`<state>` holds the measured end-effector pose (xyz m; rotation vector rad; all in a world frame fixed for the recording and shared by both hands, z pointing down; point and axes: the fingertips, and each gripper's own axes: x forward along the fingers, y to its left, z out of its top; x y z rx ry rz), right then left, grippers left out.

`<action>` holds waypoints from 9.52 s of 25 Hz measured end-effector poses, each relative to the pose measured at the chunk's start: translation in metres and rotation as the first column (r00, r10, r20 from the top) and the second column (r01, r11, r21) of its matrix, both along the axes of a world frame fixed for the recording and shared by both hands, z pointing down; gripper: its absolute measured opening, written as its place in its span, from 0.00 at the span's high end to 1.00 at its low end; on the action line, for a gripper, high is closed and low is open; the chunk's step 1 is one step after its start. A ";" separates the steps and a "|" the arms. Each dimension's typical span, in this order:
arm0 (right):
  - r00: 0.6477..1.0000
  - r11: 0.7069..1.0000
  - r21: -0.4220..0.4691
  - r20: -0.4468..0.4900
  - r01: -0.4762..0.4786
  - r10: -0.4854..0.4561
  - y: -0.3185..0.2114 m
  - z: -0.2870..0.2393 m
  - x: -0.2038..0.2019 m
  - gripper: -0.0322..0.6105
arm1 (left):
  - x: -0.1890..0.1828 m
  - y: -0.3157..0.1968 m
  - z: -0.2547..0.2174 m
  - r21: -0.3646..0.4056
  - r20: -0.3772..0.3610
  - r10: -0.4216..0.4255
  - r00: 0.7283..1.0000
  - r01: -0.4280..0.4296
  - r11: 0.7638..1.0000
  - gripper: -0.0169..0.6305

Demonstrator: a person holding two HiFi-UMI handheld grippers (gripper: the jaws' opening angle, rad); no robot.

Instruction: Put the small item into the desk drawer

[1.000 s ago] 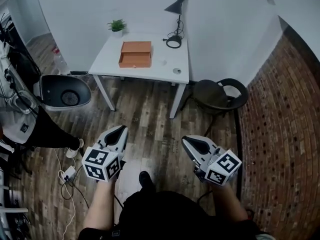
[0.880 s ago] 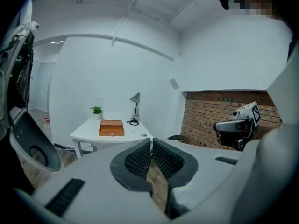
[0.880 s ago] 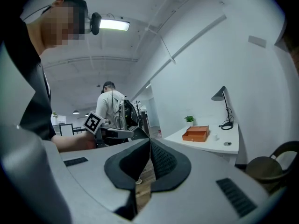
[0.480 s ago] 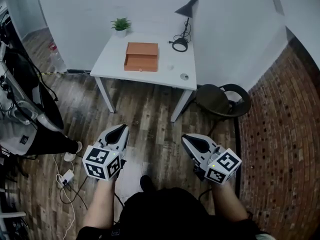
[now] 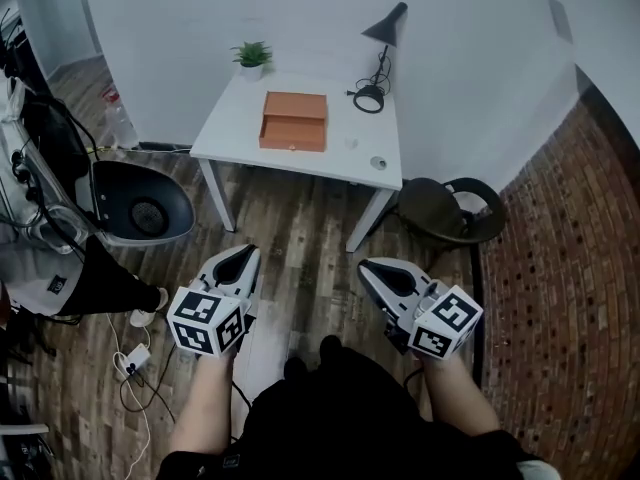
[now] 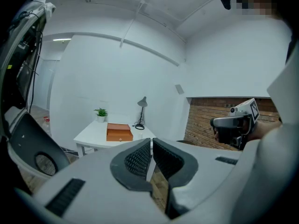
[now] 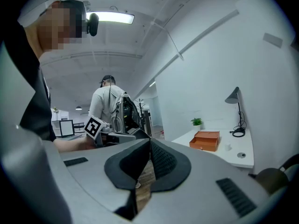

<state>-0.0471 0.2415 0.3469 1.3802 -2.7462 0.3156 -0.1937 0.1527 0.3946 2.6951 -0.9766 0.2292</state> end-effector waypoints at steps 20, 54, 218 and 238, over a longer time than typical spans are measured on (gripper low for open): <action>0.992 0.994 -0.049 0.083 0.101 -0.097 -0.126 0.030 0.080 0.94 | 0.059 -0.111 0.013 -0.018 0.061 -0.146 0.987 0.148 0.989 0.94; 0.982 0.989 -0.096 0.159 0.114 -0.098 -0.262 0.056 0.316 0.94 | 0.277 -0.232 0.018 -0.051 0.164 -0.165 0.973 0.175 0.983 0.94; 0.848 0.905 -0.330 -0.366 0.267 -0.384 -0.602 0.171 0.058 0.70 | 0.071 -0.503 0.085 -0.176 0.112 -0.203 0.973 0.220 0.959 0.94; 0.755 0.819 -0.441 -0.372 0.368 -0.540 -0.640 0.257 0.040 0.70 | 0.087 -0.552 0.145 -0.289 0.161 -0.269 0.950 0.306 0.907 0.94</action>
